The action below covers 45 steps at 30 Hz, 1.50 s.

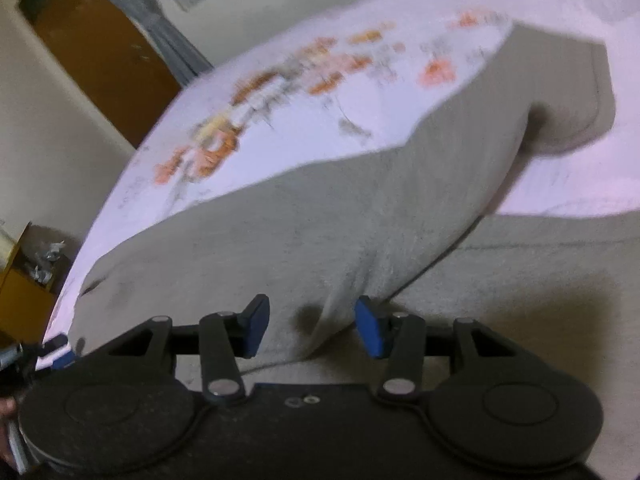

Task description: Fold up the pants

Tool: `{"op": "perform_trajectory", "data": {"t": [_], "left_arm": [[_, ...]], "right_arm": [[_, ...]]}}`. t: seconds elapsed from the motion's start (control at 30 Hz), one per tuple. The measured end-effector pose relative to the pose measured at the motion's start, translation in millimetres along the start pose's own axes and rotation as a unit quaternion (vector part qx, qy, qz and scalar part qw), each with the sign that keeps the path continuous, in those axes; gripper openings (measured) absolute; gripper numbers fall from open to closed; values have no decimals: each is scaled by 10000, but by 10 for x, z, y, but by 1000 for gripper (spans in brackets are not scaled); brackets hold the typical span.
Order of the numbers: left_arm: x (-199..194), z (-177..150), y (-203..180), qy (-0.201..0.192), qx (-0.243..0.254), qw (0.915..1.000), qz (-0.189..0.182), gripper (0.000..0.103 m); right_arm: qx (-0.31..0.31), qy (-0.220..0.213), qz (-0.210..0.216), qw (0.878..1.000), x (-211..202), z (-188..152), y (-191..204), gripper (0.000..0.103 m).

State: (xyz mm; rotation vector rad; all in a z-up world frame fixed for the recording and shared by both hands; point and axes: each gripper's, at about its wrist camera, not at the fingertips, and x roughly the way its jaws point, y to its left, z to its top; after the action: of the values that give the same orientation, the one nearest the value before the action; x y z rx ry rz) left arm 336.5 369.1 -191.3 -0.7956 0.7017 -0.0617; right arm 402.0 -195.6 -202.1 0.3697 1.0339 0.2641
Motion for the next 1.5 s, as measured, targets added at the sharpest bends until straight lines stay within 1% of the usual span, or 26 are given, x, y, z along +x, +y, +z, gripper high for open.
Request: {"op": "perform_trajectory", "data": {"t": [0.1, 0.13, 0.17, 0.2, 0.23, 0.27, 0.3, 0.4, 0.47, 0.6, 0.67, 0.73, 0.77, 0.8, 0.87, 1.0, 1.07, 1.1, 1.13, 1.2, 1.23, 1.27, 1.3, 1.33, 1.4, 1.5], "left_arm": [[34, -11, 25, 13, -150, 9999, -55, 54], [56, -10, 20, 15, -160, 9999, -42, 54], [95, -11, 19, 10, -179, 9998, -5, 53], [132, 9, -11, 4, -194, 9998, 57, 44], [182, 11, -25, -9, -194, 9996, 194, 38], [245, 33, -39, -13, -198, 9995, 261, 31], [252, 27, -59, -19, -188, 9993, 322, 25], [223, 95, -138, -109, -92, 9994, 320, 20], [51, 151, -218, -229, 50, 9997, 109, 18], [-251, 194, -326, -288, 287, 9992, 2, 18], [-306, 159, -272, -105, 408, 9991, 87, 18], [-225, 71, -167, 217, 641, 9962, 545, 18], [-114, 15, -103, 406, 679, 9939, 767, 18], [-48, -8, -75, 428, 607, 9940, 802, 18], [-50, -7, -98, 334, 488, 9948, 826, 18], [-204, 39, -282, 136, 792, 9936, 798, 18], [-202, 8, -279, 192, 859, 9921, 892, 18], [-148, -27, -267, 298, 945, 9895, 1052, 18], [-105, -60, -256, 352, 1072, 9867, 1171, 18], [-133, -105, -319, 248, 1084, 9853, 1299, 18], [-190, -125, -374, 181, 1035, 9860, 1295, 18], [-274, -160, -451, 77, 1057, 9861, 1276, 18], [-351, -202, -527, -23, 1137, 9854, 1270, 18], [-422, -240, -603, -100, 1201, 9841, 1306, 18], [-450, -272, -662, -139, 1129, 9843, 1346, 18], [-328, -322, -676, 5, 992, 9815, 1635, 18]], "right_arm": [[77, 62, -104, 9999, 98, -5, 5, 33], [79, 37, -151, 9998, 120, -11, -21, 23], [82, 9, -166, 9998, 111, -18, -27, 16], [117, -7, -126, 9999, 102, -10, -33, 13], [149, -25, -108, 9998, 86, -17, -53, 7], [165, -50, -70, 9998, 73, -32, -80, 6], [143, -81, -47, 9999, 41, -37, -79, 5], [-96, -355, 72, 9993, -146, -23, 30, 5], [-311, -642, 196, 9973, -390, -98, 75, 5], [-575, -964, 435, 9927, -833, -302, 159, 5], [-537, -932, 491, 9930, -933, -496, 129, 5], [-537, -718, 346, 9954, -777, -650, 96, 5], [-501, -466, 206, 9974, -608, -726, 54, 5], [-335, -262, 126, 9990, -466, -774, -12, 5], [0, -281, 234, 9993, -401, -796, -96, 5], [-197, -514, 304, 9980, -639, -779, 45, 5], [-196, -470, 262, 9984, -659, -805, 26, 5], [-174, -380, 155, 9990, -601, -833, 1, 6], [-76, -216, 39, 9997, -509, -864, -47, 11], [106, -223, 158, 9996, -536, -873, -144, 14], [151, -329, 108, 9993, -627, -868, -143, 25], [100, -627, -14, 9980, -794, -856, -127, 41], [17, -882, -95, 9961, -910, -849, -115, 48], [-110, -1098, -175, 9937, -1010, -798, -95, 60], [-308, -1170, -397, 9919, -1046, -597, -83, 61], [-484, -962, -951, 9896, -827, -214, -59, 65]]}}
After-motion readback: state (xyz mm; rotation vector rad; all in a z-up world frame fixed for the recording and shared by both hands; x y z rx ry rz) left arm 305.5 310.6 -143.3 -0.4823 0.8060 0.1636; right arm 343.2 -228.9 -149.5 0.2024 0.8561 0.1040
